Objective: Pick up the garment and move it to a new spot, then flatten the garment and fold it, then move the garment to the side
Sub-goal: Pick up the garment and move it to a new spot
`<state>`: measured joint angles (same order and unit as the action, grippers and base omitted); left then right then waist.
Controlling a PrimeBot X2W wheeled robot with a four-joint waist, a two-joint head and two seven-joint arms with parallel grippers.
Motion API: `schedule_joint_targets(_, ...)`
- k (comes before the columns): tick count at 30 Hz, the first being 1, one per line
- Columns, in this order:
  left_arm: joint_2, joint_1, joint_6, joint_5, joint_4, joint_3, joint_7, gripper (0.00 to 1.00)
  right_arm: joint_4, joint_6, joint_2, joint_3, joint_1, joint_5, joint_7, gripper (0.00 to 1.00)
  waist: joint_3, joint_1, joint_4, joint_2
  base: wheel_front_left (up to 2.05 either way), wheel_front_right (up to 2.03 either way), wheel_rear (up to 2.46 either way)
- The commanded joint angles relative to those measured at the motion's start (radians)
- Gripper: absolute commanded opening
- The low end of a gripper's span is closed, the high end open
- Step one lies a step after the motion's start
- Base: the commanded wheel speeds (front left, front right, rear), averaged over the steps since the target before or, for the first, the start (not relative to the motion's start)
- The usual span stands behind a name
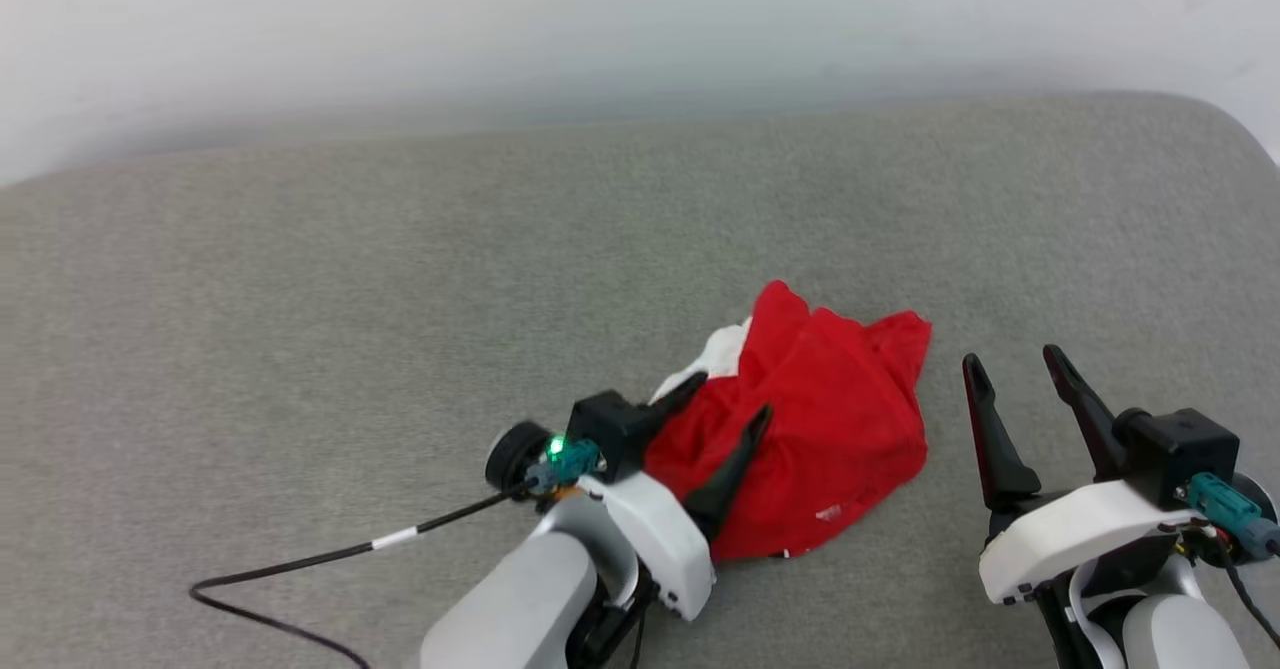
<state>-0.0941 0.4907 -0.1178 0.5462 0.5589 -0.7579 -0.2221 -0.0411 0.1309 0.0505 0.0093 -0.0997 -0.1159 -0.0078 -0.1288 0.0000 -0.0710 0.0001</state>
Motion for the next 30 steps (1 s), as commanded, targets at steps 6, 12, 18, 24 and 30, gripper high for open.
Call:
schedule_joint_targets(6, -0.026, 0.007, 0.076, -0.047, -0.133, 0.078, -0.041, 1.00, 0.005, 0.000, 0.000, -0.016, 0.033, 0.014, 0.013, 1.00, 0.073, 0.0000, 0.072, -0.0001, 0.00, 0.00, 0.00)
schedule_joint_targets(12, -0.094, -0.057, 0.176, -0.053, -0.203, 0.215, -0.044, 1.00, 0.021, 0.000, -0.001, -0.031, 0.060, 0.015, 0.026, 1.00, 0.106, 0.0000, 0.099, -0.0001, 0.00, 0.00, 0.00)
schedule_joint_targets(18, -0.165, -0.162, 0.230, -0.048, -0.237, 0.317, -0.043, 1.00, 0.030, 0.000, -0.001, -0.043, 0.091, 0.012, 0.033, 1.00, 0.135, 0.0000, 0.105, -0.0001, 0.00, 0.00, 0.00)
schedule_joint_targets(24, -0.214, -0.273, 0.252, -0.041, -0.268, 0.364, -0.043, 1.00, 0.042, 0.000, -0.001, -0.048, 0.128, 0.004, 0.041, 1.00, 0.157, 0.0000, 0.095, -0.0001, 0.00, 0.00, 0.00)
schedule_joint_targets(30, -0.219, -0.315, 0.267, -0.050, -0.304, 0.362, -0.043, 1.00, 0.057, 0.000, -0.001, -0.050, 0.141, 0.000, 0.048, 1.00, 0.156, 0.0000, 0.090, -0.0001, 0.00, 0.00, 0.00)
